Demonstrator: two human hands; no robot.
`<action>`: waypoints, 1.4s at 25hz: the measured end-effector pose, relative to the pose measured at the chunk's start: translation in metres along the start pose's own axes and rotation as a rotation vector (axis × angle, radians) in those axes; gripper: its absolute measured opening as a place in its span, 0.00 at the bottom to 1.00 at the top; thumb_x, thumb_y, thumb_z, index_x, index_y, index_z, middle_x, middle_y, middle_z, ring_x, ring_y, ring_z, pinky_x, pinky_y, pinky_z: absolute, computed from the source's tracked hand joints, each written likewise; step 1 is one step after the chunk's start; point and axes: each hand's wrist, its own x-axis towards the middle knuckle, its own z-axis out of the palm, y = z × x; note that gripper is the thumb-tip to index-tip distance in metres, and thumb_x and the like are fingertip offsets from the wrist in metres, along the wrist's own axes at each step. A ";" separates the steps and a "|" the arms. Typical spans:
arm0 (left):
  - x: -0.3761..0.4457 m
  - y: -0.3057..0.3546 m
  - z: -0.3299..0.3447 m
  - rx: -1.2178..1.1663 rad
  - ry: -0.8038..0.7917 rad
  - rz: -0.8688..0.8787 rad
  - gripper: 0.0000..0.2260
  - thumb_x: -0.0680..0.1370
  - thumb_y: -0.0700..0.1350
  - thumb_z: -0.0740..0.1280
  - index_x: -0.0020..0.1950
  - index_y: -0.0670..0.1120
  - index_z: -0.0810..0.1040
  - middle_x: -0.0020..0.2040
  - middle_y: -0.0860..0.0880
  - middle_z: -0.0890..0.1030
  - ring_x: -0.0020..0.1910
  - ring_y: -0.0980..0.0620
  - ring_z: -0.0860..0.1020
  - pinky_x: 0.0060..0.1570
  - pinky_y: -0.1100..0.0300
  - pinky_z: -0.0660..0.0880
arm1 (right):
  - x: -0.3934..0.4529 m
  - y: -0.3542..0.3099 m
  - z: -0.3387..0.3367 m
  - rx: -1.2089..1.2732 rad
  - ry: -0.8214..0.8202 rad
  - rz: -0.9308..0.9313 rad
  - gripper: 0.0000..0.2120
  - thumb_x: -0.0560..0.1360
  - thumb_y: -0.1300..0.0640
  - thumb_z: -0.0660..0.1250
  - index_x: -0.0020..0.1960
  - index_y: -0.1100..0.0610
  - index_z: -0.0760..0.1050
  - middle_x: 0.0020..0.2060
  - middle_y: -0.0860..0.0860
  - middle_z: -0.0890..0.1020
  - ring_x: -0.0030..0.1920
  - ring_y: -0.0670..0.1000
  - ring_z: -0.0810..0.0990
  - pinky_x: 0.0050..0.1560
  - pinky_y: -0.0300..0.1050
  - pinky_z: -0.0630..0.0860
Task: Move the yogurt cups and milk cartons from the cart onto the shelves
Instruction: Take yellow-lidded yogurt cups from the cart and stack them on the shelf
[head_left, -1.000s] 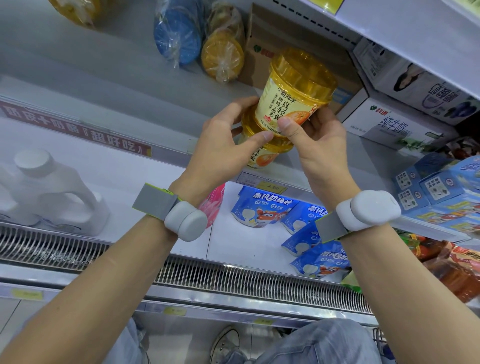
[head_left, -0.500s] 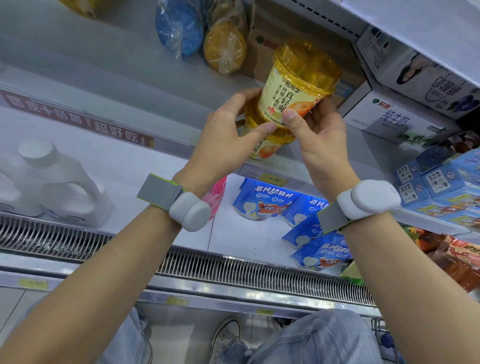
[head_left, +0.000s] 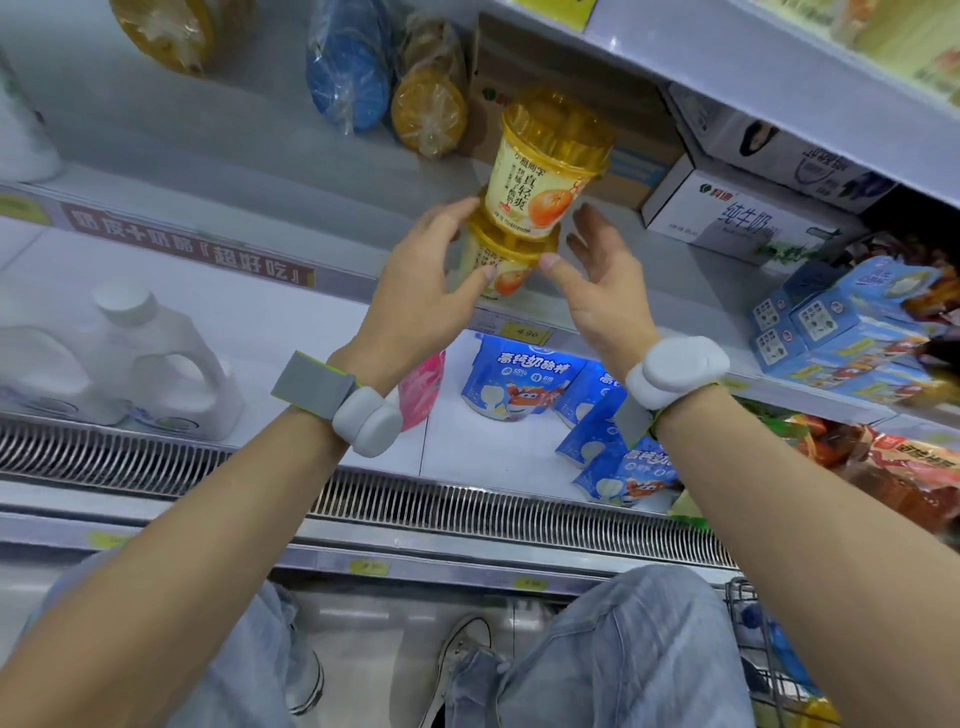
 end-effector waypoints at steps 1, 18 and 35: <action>-0.009 0.000 -0.001 0.038 0.016 0.001 0.25 0.80 0.47 0.70 0.76 0.48 0.69 0.71 0.47 0.74 0.67 0.50 0.74 0.64 0.48 0.76 | -0.009 0.003 -0.004 -0.049 0.010 0.011 0.35 0.79 0.57 0.70 0.80 0.60 0.58 0.78 0.54 0.66 0.75 0.51 0.67 0.69 0.39 0.69; -0.088 0.184 0.086 0.133 -0.443 0.123 0.12 0.80 0.41 0.69 0.63 0.46 0.79 0.53 0.52 0.82 0.46 0.52 0.81 0.54 0.56 0.77 | -0.163 -0.002 -0.192 -0.600 -0.052 -0.084 0.16 0.78 0.54 0.69 0.66 0.55 0.77 0.62 0.54 0.79 0.63 0.53 0.76 0.66 0.49 0.71; -0.177 0.357 0.326 0.681 -1.229 0.519 0.25 0.76 0.59 0.68 0.72 0.58 0.71 0.67 0.55 0.78 0.65 0.48 0.77 0.60 0.50 0.72 | -0.359 0.178 -0.393 -0.874 -0.221 0.798 0.12 0.74 0.52 0.70 0.49 0.61 0.82 0.42 0.58 0.82 0.42 0.60 0.79 0.45 0.52 0.79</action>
